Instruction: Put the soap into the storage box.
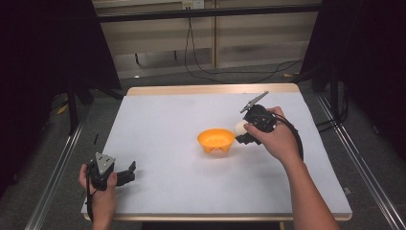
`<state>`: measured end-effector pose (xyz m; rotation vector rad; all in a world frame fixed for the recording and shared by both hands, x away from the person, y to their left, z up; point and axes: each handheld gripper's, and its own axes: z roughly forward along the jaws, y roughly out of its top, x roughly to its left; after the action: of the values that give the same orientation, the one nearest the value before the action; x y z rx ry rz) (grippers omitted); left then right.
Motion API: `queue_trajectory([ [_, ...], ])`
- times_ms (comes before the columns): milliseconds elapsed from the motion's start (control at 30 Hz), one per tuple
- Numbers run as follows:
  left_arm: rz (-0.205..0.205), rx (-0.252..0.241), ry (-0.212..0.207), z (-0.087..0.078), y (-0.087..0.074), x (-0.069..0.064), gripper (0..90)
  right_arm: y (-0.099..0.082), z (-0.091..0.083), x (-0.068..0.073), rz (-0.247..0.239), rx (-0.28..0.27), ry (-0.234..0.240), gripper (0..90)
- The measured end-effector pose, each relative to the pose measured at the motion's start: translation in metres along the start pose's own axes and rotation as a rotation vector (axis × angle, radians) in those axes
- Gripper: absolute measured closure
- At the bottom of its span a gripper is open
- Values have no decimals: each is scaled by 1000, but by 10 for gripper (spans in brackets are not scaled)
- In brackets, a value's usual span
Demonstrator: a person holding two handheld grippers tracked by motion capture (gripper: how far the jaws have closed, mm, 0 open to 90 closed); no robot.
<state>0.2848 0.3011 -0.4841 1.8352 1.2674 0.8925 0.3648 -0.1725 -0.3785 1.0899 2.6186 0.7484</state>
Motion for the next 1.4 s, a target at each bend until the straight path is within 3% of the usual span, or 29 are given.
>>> queue_trajectory([
  [867, 4, 3, 0, 0, 0, 0, 3, 31, 20, 23, -48, -4, 44, 245],
  [1400, 10, 10, -3, 1, 0, 0, 2, 45, 44, 36, -65, 13, 65, 244],
])
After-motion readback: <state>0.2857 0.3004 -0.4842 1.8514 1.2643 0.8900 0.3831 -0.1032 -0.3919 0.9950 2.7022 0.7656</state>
